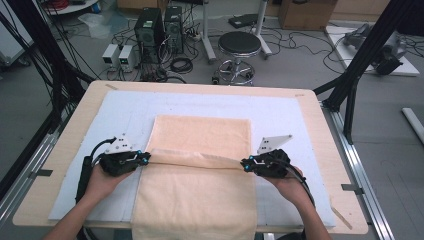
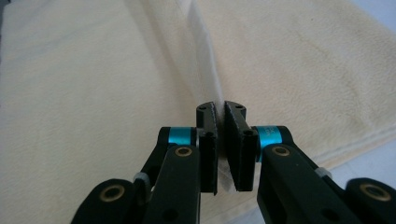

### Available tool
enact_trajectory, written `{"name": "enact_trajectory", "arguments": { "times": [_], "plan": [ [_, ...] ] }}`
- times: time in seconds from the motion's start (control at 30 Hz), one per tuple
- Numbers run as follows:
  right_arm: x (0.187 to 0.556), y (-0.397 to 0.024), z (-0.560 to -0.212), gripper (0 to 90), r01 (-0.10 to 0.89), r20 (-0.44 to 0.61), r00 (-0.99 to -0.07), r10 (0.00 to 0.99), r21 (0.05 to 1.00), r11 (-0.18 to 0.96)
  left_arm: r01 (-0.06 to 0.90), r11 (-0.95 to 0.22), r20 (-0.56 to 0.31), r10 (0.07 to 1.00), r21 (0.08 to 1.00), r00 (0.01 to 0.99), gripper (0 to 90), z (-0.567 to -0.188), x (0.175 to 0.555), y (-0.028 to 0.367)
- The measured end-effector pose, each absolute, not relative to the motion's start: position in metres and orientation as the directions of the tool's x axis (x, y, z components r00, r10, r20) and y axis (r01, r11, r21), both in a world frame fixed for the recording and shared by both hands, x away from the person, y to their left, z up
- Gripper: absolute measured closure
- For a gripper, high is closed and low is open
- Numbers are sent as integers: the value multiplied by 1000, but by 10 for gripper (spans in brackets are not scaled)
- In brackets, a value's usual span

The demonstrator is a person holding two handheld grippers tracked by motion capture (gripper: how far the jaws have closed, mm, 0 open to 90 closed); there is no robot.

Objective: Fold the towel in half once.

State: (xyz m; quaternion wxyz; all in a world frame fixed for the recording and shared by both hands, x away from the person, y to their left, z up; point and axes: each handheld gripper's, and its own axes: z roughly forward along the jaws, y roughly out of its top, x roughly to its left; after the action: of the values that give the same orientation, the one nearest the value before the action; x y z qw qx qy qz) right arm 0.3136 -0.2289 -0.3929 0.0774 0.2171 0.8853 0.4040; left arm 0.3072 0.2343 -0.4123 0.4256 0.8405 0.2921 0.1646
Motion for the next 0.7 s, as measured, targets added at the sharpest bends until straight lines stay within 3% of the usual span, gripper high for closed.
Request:
{"name": "enact_trajectory", "arguments": {
  "times": [0.17,0.23,0.33,0.47,0.6,0.7],
  "plan": [
    [299,-233,-401,836,326,62,-901,429,747,579,357,-500,14,596,789,803,827,-415,296,237],
    [296,-233,-408,733,342,77,-900,428,733,588,351,-515,20,583,782,812,721,-416,292,237],
    [295,-238,-414,674,364,111,-897,427,732,576,353,-517,15,579,780,815,550,-415,288,239],
    [299,-244,-413,631,368,105,-887,450,749,550,348,-514,19,580,784,815,473,-413,290,239],
    [306,-240,-419,593,373,85,-881,466,733,570,363,-514,-12,565,777,825,487,-417,299,235],
    [307,-236,-422,580,351,88,-902,422,719,600,359,-537,-32,524,764,851,504,-420,303,231]
  ]
}}
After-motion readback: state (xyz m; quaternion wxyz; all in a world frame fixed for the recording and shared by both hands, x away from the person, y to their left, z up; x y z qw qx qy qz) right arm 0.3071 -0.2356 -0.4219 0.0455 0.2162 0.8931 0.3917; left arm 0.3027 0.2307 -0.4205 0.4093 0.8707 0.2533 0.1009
